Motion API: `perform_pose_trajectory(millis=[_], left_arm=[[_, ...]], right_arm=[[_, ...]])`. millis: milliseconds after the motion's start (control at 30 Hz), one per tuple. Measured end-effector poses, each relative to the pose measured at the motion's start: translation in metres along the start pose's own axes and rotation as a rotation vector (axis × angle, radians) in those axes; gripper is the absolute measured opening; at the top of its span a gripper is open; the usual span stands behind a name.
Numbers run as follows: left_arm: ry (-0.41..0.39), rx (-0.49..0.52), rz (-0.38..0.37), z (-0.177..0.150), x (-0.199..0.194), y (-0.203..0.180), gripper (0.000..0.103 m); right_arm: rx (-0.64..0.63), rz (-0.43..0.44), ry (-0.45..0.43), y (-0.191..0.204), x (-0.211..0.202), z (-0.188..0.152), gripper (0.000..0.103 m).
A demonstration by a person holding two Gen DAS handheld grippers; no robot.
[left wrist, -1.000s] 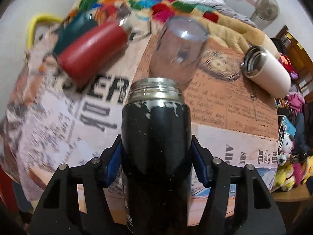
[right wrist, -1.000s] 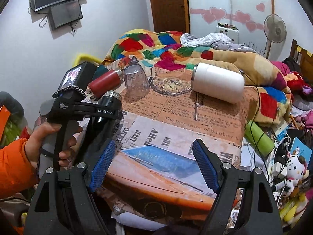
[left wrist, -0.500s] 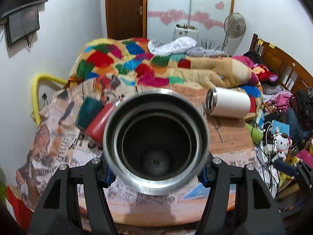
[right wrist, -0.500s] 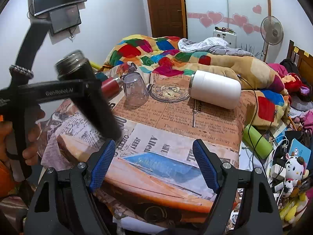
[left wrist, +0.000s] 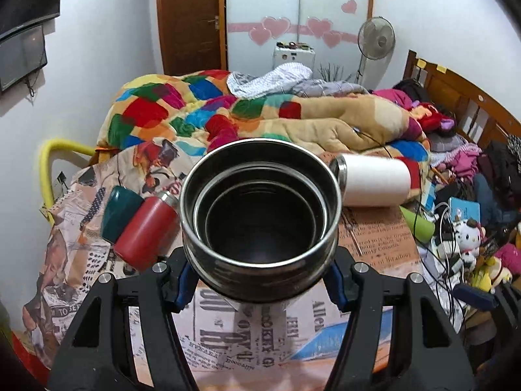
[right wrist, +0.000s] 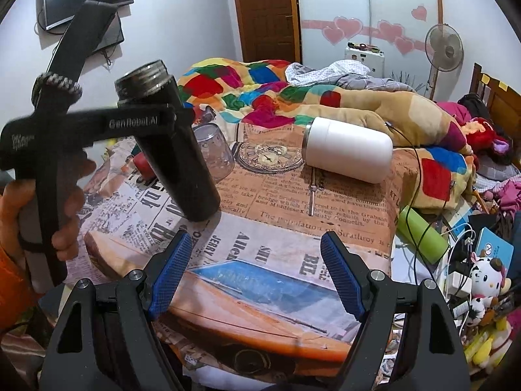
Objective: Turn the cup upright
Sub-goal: 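Rotate the black thermos upright with the left gripper and lower it onto the table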
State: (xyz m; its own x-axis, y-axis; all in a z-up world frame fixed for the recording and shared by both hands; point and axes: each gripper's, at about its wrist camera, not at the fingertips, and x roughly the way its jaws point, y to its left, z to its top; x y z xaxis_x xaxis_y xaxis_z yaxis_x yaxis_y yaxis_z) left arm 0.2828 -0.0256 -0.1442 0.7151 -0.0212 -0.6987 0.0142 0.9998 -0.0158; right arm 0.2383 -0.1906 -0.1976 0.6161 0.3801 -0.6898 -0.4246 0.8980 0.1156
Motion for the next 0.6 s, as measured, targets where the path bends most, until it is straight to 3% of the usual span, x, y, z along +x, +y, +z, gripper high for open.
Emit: perform_pose_trajectory(millis=[400, 600], left_arm=[[0.037, 0.020, -0.018, -0.015, -0.005, -0.005, 0.063], [-0.003, 0.011, -0.067, -0.009, -0.047, 0.002, 0.065]], right_arm=[[-0.001, -0.014, -0.017, 0.003, -0.013, 0.001, 0.079], [0.007, -0.026, -0.082, 0.007, -0.041, 0.009, 0.079]])
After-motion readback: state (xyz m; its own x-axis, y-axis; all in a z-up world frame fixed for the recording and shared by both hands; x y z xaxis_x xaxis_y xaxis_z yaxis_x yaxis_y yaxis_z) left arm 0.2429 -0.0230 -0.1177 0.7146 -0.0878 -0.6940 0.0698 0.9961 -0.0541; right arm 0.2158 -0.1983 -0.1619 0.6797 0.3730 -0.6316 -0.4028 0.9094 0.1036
